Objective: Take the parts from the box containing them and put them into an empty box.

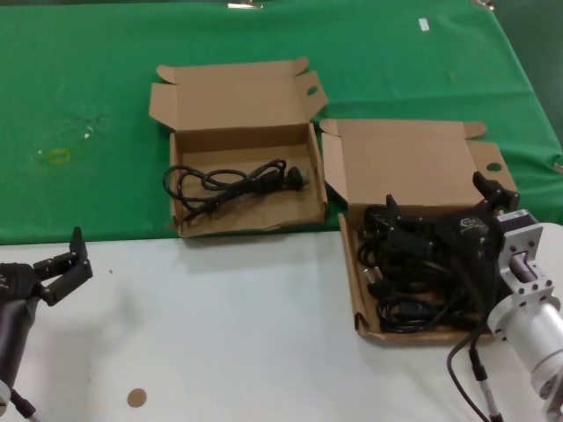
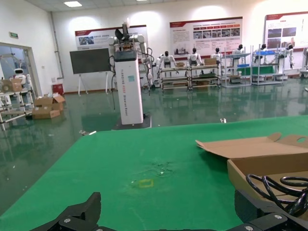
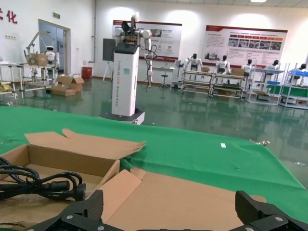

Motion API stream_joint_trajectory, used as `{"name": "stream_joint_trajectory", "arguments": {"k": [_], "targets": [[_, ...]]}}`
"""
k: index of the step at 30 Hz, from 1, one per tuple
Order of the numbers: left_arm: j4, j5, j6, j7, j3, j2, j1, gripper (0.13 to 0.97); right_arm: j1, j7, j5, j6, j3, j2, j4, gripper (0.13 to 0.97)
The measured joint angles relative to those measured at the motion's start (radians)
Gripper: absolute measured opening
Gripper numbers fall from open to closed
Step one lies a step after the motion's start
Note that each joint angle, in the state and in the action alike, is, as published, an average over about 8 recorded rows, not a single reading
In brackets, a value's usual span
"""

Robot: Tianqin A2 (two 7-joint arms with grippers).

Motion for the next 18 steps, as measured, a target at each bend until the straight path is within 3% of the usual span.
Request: {"name": "stream_joint_trajectory", "arguments": {"k": [18], "targets": [[0.000, 0.000, 0.000, 0.000, 0.000, 0.000, 0.000, 0.966, 0.000, 0.000, 0.000, 0.000, 0.000, 0.000, 0.000, 0.966]]}}
